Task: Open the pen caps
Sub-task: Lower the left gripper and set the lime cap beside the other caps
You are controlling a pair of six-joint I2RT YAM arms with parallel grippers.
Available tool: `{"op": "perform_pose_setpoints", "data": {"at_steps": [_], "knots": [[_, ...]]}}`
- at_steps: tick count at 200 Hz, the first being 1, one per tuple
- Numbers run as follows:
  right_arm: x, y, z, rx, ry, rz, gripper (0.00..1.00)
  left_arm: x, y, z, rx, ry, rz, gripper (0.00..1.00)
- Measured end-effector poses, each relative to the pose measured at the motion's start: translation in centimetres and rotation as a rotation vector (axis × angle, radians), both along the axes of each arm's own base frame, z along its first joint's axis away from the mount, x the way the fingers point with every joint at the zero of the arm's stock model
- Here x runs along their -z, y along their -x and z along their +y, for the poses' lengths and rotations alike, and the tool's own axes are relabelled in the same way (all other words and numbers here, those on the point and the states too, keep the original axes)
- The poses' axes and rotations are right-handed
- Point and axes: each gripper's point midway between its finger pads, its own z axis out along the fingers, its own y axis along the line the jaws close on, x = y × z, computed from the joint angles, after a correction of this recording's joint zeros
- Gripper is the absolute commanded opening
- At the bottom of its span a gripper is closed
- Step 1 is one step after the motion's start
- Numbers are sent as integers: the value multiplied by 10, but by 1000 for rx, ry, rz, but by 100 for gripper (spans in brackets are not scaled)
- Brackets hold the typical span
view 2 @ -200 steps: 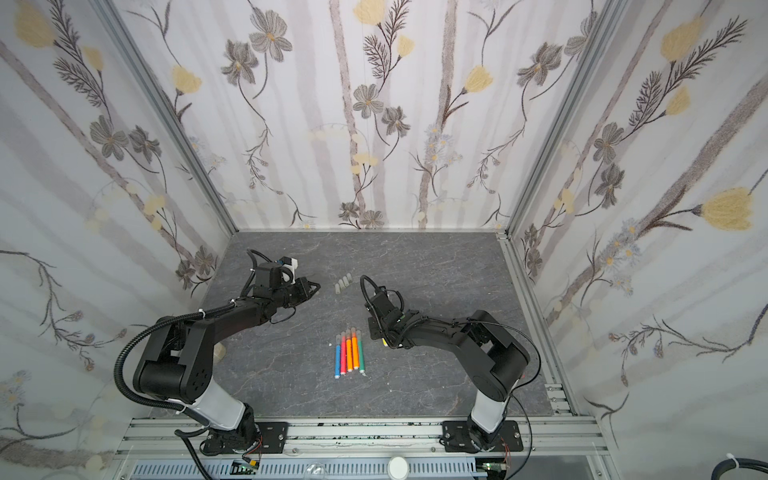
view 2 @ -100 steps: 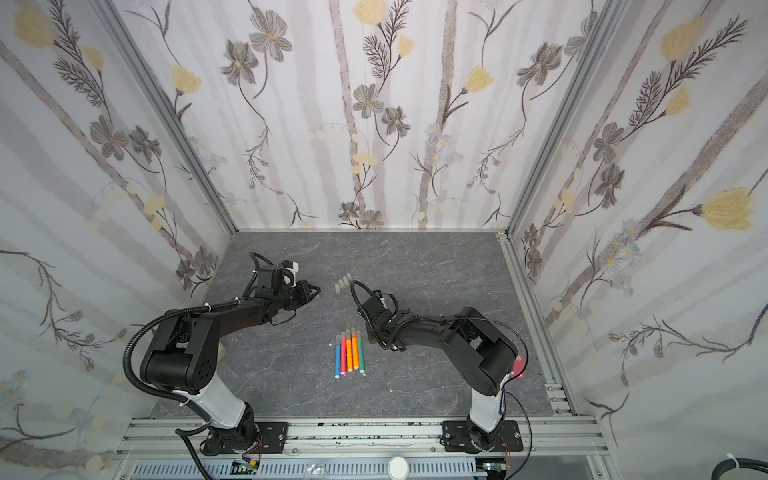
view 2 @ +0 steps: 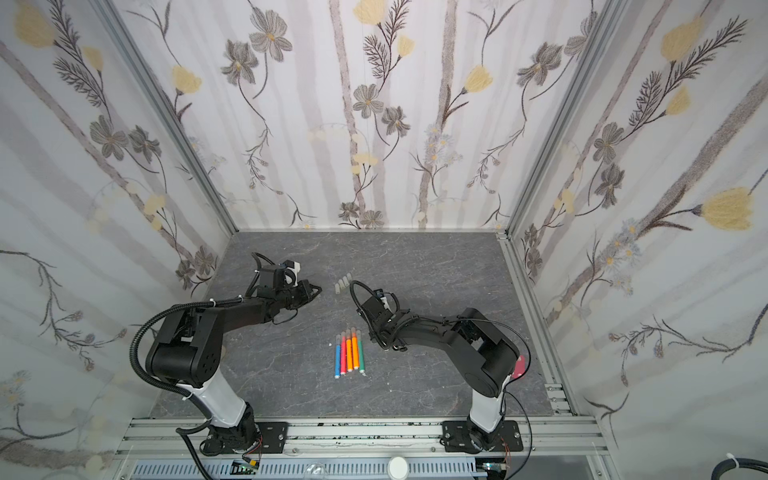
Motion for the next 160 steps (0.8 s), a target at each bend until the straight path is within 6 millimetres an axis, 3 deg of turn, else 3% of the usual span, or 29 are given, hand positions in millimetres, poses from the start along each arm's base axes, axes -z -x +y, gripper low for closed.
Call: {"op": "perform_pose_setpoints", "data": {"at_steps": [74, 160], "knots": [[-51, -6, 1, -9, -66, -98, 27, 17, -17, -24, 39, 35, 30, 0], [-55, 1, 2, -26, -94, -89, 28, 38, -25, -29, 49, 34, 65, 12]]}}
